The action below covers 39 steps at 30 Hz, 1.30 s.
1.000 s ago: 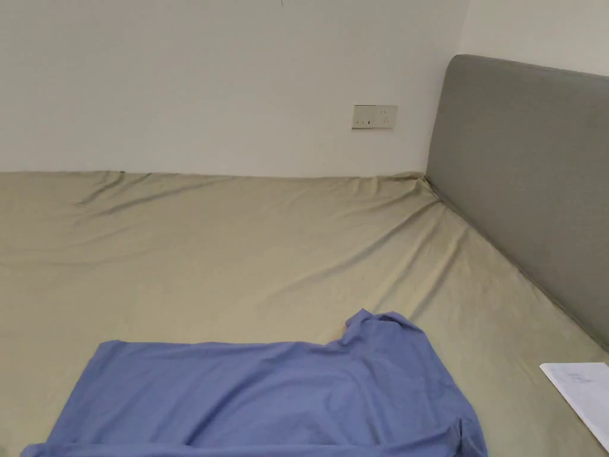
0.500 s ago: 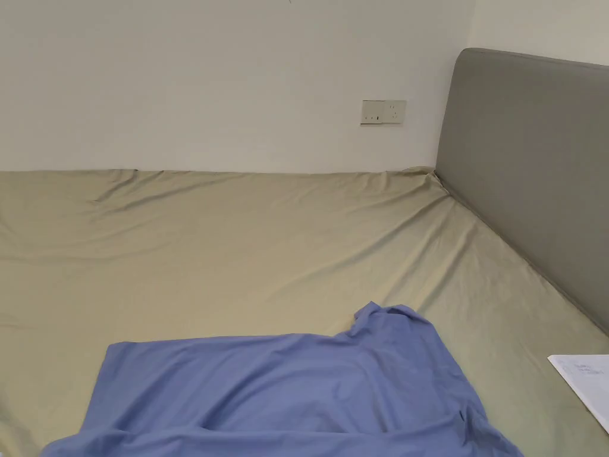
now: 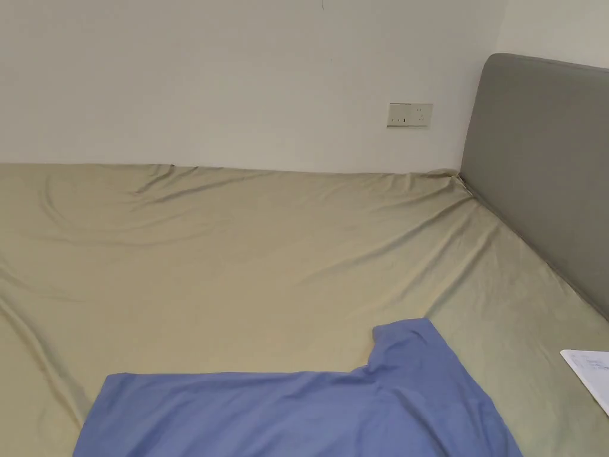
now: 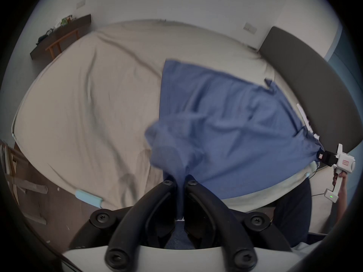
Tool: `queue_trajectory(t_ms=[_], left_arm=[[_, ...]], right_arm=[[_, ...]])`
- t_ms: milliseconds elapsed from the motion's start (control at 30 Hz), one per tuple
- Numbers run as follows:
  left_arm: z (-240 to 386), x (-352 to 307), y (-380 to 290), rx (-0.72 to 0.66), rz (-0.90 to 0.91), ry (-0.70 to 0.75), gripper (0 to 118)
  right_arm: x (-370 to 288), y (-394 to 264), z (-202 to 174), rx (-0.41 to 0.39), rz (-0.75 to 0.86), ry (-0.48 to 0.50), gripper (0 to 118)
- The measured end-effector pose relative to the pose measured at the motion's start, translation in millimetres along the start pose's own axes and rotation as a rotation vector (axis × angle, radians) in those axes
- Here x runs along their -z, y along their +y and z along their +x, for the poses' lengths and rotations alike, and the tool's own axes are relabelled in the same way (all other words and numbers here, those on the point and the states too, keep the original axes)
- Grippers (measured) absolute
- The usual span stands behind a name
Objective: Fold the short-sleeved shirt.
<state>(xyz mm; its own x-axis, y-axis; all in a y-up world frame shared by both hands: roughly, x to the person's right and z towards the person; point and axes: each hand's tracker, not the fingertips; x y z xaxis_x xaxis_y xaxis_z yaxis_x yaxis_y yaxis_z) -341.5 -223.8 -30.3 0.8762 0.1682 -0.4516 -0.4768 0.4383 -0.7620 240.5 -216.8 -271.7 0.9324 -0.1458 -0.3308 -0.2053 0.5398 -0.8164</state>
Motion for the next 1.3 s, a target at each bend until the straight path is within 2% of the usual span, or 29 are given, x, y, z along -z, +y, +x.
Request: queue_trajectory(t_ms=[67, 100, 133, 167, 200, 233, 267, 367, 400, 433, 500, 533, 567, 600, 633, 700, 767, 867, 933, 967, 1000, 1033, 1067, 1100, 1133, 1167, 1267, 1300], left_arm=[[8.4, 8.2, -4.6, 0.013, 0.000, 0.038, 5], [10.7, 9.5, -4.6, 0.016, 0.001, 0.046, 10], [12.6, 9.5, -4.1, 0.039, -0.005, 0.081, 22], [14.5, 6.4, -3.5, 0.068, 0.006, 0.123, 51], [16.8, -1.0, -2.5, 0.104, 0.036, 0.159, 78], [17.6, -10.0, 0.4, 0.131, 0.073, 0.191, 97], [18.5, -20.5, 4.4, 0.131, 0.122, 0.210, 107], [32.9, -77.2, 20.3, 0.081, 0.445, 0.169, 102], [38.7, -92.8, 24.1, 0.066, 0.556, 0.129, 97], [45.3, -106.6, 26.5, 0.064, 0.664, 0.095, 85], [63.1, -125.9, 30.8, 0.087, 0.806, 0.080, 35], [69.8, -129.5, 32.2, 0.095, 0.845, 0.083, 16], [77.2, -130.5, 33.4, 0.103, 0.871, 0.082, 3], [47.9, -95.6, 21.8, 0.106, 0.895, 0.070, 0], [47.2, -92.0, 21.6, 0.103, 0.901, 0.051, 0], [46.8, -84.6, 25.5, 0.118, 0.866, -0.014, 0], [61.1, -80.8, 34.7, 0.132, 0.827, -0.022, 0], [67.9, -66.8, 59.8, 0.173, 0.804, 0.004, 0], [61.4, -50.3, 94.1, 0.175, 0.720, -0.028, 0], [56.9, -39.4, 111.1, 0.149, 0.704, -0.041, 3], [55.1, -28.3, 134.8, 0.125, 0.666, -0.046, 15], [50.5, -14.3, 154.6, 0.109, 0.598, -0.052, 32], [44.5, 4.8, 175.8, 0.079, 0.535, -0.060, 68], [38.5, 28.7, 197.6, 0.039, 0.451, -0.050, 96], [32.3, 47.1, 216.3, 0.001, 0.386, -0.041, 116], [25.6, 67.4, 229.7, -0.012, 0.336, -0.051, 118], [17.0, 118.0, 257.4, -0.005, 0.257, 0.061, 96], [13.5, 135.2, 262.1, -0.012, 0.233, 0.088, 93]], right_arm=[[11.9, -8.5, -3.2, -0.017, -0.019, -0.029, 10], [14.1, -11.3, -4.3, -0.032, -0.020, -0.065, 10], [16.0, -10.7, -1.3, -0.038, -0.015, -0.069, 13], [11.5, -9.7, -2.2, -0.042, -0.004, -0.079, 28], [3.8, -7.1, -2.8, -0.056, 0.025, -0.102, 49], [-6.1, -3.3, -3.3, -0.067, 0.079, -0.115, 72], [-16.6, 1.8, -2.3, -0.067, 0.122, -0.110, 89], [-60.8, 23.6, -17.0, -0.093, 0.371, -0.108, 92], [-77.2, 32.4, -28.6, -0.103, 0.466, -0.117, 92], [-88.9, 38.5, -37.9, -0.105, 0.558, -0.108, 92], [-104.6, 47.3, -56.0, -0.108, 0.694, -0.050, 88], [-109.5, 49.6, -64.4, -0.113, 0.736, -0.018, 78], [-112.3, 52.1, -74.7, -0.123, 0.769, 0.026, 54], [-112.4, 53.4, -84.0, -0.130, 0.789, 0.047, 27], [-111.2, 53.8, -92.4, -0.133, 0.797, 0.041, 4], [-103.4, 51.9, -111.0, -0.143, 0.811, 0.006, 3], [-93.7, 51.9, -121.8, -0.184, 0.777, 0.051, 3], [-77.9, 51.2, -135.5, -0.203, 0.735, 0.067, 2], [-67.8, 54.1, -140.7, -0.205, 0.714, 0.066, 2], [-63.4, 56.1, -142.2, -0.204, 0.706, 0.066, 2], [-59.3, 57.9, -143.3, -0.197, 0.700, 0.065, 2], [-55.4, 59.8, -144.1, -0.190, 0.694, 0.068, 2], [-50.9, 61.8, -145.1, -0.182, 0.685, 0.072, 2], [-46.1, 63.4, -146.7, -0.177, 0.677, 0.069, 2], [-41.7, 64.7, -148.4, -0.177, 0.671, 0.063, 2], [-36.5, 65.9, -150.2, -0.180, 0.662, 0.052, 2], [-19.9, 68.8, -153.0, -0.177, 0.622, 0.034, 2], [-14.1, 68.6, -154.6, -0.178, 0.604, 0.016, 2]])
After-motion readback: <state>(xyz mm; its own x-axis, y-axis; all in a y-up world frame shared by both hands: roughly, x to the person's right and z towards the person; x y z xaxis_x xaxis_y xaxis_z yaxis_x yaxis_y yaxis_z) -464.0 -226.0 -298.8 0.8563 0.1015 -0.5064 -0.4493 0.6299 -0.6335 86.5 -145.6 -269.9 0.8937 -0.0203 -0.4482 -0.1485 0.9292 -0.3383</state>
